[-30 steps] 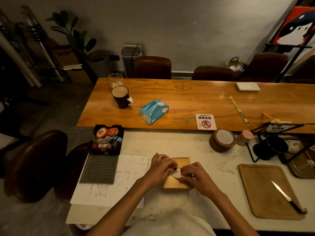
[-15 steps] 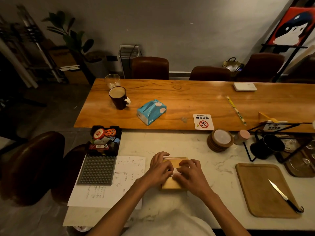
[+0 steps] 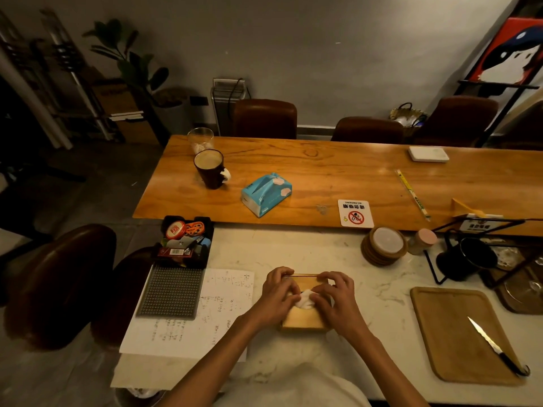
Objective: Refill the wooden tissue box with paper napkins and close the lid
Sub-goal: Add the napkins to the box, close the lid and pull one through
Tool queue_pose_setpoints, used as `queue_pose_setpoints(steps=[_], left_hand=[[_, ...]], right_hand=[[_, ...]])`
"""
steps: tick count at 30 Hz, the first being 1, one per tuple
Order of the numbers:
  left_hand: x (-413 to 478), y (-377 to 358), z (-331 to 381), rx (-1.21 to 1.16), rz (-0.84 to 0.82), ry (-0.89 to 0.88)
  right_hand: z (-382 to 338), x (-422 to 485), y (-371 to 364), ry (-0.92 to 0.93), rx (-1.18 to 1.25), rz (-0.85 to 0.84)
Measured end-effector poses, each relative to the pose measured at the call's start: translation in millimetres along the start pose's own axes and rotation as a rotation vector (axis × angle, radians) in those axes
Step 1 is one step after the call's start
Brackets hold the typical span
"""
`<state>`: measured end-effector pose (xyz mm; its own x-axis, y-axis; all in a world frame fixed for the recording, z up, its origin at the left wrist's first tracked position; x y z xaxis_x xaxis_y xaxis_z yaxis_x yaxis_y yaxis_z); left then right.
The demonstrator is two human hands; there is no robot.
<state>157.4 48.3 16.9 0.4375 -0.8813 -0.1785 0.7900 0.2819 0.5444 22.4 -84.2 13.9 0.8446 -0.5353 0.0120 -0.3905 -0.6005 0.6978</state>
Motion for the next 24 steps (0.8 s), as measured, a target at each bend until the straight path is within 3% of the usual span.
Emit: queue_pose_setpoints(steps=[4, 8, 14, 24], left_hand=[[1.5, -3.4, 3.8, -0.007, 0.064, -0.001], [6.0, -6.8, 3.3, -0.073, 0.1, 0.059], [7.2, -3.9, 0.5, -0.114, 0.061, 0.139], [9.4, -1.1, -8.9, -0.217, 0.056, 0.142]], right_hand=[[-1.2, 5.4, 0.9, -0.037, 0.063, 0.001], [1.8, 18.6, -0.8, -0.076, 0.005, -0.113], [0.9, 26.1, -0.1, -0.144, 0.083, -0.132], [4.6, 26.5, 3.5, -0.089, 0.082, -0.287]])
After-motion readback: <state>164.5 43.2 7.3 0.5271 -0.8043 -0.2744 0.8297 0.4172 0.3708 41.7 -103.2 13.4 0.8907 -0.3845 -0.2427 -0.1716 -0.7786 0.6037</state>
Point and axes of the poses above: each hand's wrist, its own x-axis towards the middle knuckle, its own y-axis out of the back of the hand, z = x × y, the point moved 2 cm from there along x, towards the middle knuckle, and after that the axes turned 2 degrees about -z, right-handed, at the moved point
